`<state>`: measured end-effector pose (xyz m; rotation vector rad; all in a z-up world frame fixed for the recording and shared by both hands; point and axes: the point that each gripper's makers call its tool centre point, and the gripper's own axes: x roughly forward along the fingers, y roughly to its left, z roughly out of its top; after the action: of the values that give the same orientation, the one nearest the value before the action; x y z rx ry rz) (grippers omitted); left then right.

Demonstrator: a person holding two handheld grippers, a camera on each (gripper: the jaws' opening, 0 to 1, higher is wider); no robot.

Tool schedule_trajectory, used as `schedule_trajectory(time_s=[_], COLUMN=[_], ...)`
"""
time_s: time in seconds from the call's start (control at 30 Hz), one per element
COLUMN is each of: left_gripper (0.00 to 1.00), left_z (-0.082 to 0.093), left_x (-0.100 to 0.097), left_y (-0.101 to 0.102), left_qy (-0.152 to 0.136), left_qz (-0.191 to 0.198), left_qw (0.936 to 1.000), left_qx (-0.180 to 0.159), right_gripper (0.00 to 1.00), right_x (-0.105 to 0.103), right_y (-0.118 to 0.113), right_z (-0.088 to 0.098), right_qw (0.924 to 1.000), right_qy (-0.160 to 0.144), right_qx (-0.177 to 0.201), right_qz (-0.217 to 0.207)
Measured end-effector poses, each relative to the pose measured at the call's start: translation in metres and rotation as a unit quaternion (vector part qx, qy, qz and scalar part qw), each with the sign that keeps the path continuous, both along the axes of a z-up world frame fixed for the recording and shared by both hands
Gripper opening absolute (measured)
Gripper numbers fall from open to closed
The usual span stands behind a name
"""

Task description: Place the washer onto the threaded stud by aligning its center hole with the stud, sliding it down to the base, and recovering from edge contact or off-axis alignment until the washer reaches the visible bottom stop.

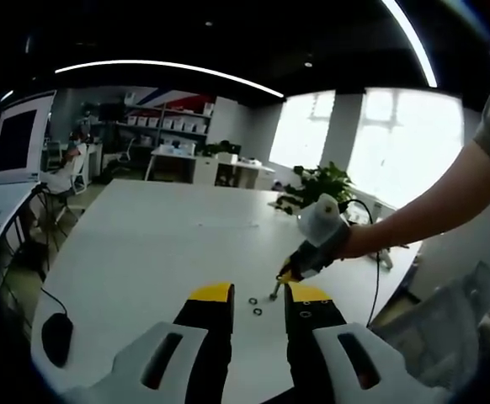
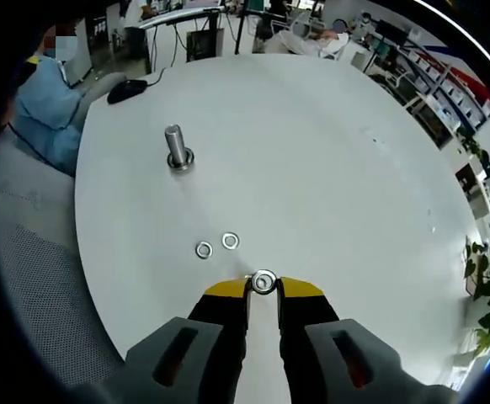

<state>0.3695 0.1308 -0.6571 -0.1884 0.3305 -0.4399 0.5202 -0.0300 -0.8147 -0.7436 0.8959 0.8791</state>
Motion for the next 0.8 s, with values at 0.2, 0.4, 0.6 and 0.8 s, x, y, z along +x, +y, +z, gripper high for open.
schedule_trajectory(time_s=[0.2, 0.4, 0.6, 0.8], left_gripper=[0.22, 0.22, 0.22, 0.22], left_z=[0.0, 0.0, 0.0, 0.0], left_x=[0.0, 0.0, 0.0, 0.0], left_y=[0.001, 0.001, 0.002, 0.002], left_qy=[0.0, -0.001, -0.002, -0.001], left_qz=[0.003, 0.004, 0.005, 0.005], left_qw=[1.0, 1.0, 1.0, 0.9999], left_qx=[0.001, 0.002, 0.005, 0.009], right_gripper=[0.15, 0.15, 0.15, 0.15], right_x=[-0.005, -0.004, -0.004, -0.006], right_y=[-0.001, -0.001, -0.001, -0.004], right_z=[-0.001, -0.003, -0.007, -0.011], right_qw=[1.0, 1.0, 1.0, 0.9999], right_qy=[0.0, 0.002, 0.004, 0.008], right_qx=[-0.006, -0.005, -0.006, -0.007], right_qz=[0.006, 0.003, 0.002, -0.003])
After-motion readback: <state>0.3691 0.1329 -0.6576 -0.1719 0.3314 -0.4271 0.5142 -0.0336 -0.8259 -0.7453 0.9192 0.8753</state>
